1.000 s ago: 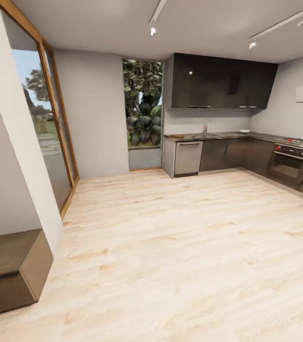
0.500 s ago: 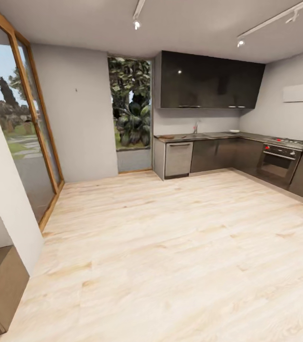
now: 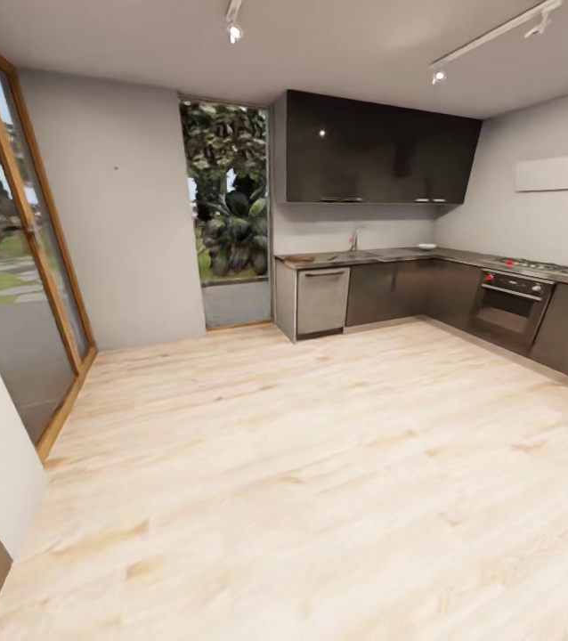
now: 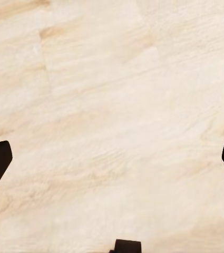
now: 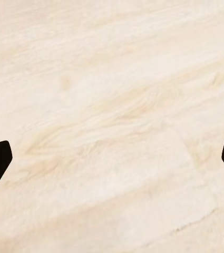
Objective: In the kitchen, take the Vidalia onion out of the sink, dice it on the chopping board with the paring knife, put the diced onion into the bowl on the countertop, then place both the paring knife and the chopping board into the sink.
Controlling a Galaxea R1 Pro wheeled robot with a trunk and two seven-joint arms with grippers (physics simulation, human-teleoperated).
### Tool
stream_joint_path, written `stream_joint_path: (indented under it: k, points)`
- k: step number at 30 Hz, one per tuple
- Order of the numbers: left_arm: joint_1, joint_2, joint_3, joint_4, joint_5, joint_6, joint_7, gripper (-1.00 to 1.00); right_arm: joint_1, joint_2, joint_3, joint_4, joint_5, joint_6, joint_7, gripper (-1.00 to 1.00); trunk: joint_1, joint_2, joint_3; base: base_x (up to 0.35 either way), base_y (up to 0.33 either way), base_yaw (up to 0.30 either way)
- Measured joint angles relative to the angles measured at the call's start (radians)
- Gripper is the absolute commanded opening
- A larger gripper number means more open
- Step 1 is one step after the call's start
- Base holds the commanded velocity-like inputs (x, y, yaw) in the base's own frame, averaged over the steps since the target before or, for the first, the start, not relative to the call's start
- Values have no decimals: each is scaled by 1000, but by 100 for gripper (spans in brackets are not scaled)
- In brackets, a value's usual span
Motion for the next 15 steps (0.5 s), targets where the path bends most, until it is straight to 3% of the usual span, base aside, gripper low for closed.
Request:
stream_joint_path:
  k: [15]
  points:
    - [0, 0, 0, 0, 0, 0, 0, 100, 0, 0, 1, 1, 0, 0, 0, 100, 0, 0, 0, 324, 0, -53]
